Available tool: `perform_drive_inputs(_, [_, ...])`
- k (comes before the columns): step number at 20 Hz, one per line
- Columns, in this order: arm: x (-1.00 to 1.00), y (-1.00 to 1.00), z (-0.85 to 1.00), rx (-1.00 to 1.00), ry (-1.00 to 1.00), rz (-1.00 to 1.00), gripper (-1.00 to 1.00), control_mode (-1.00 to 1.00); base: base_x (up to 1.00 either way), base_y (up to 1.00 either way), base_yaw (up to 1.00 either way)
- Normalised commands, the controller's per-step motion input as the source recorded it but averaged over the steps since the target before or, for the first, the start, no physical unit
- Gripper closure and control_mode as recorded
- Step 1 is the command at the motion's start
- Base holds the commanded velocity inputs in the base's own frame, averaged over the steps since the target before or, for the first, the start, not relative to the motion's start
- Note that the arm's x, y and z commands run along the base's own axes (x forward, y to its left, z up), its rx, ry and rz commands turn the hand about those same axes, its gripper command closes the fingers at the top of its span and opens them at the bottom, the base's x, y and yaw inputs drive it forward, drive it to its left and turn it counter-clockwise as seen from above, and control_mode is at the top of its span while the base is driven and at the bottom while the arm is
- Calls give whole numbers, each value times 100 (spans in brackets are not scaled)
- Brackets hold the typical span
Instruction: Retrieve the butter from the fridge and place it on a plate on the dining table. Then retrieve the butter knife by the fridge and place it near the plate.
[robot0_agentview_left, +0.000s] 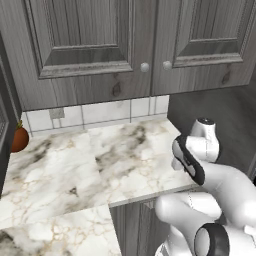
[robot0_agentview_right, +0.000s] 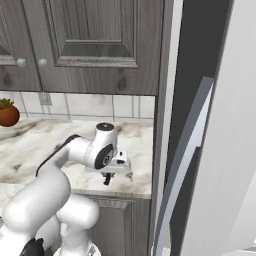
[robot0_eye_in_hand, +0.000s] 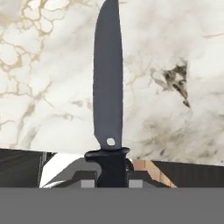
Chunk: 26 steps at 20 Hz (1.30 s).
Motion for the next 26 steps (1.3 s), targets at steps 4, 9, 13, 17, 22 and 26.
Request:
perform_drive_inputs(4, [-60, 58, 41, 2, -1, -23, 100, -100, 0, 0, 0])
perform_drive_inputs(9, [-33, 43, 50, 0, 0, -16, 100, -100, 0, 0, 0])
perform_drive_inputs(13, [-8, 15, 29, 0, 0, -6, 100, -100, 0, 0, 0])
perform_drive_inputs(17, [-9, 8, 55, 0, 2, 0, 100, -100, 0, 0, 0])
perform_drive_inputs(22, [-2, 0, 2, 0, 1, 0, 100, -100, 0, 0, 0])
perform_drive_inputs(26, [0, 0, 0, 0, 0, 0, 100, -100, 0, 0, 0])
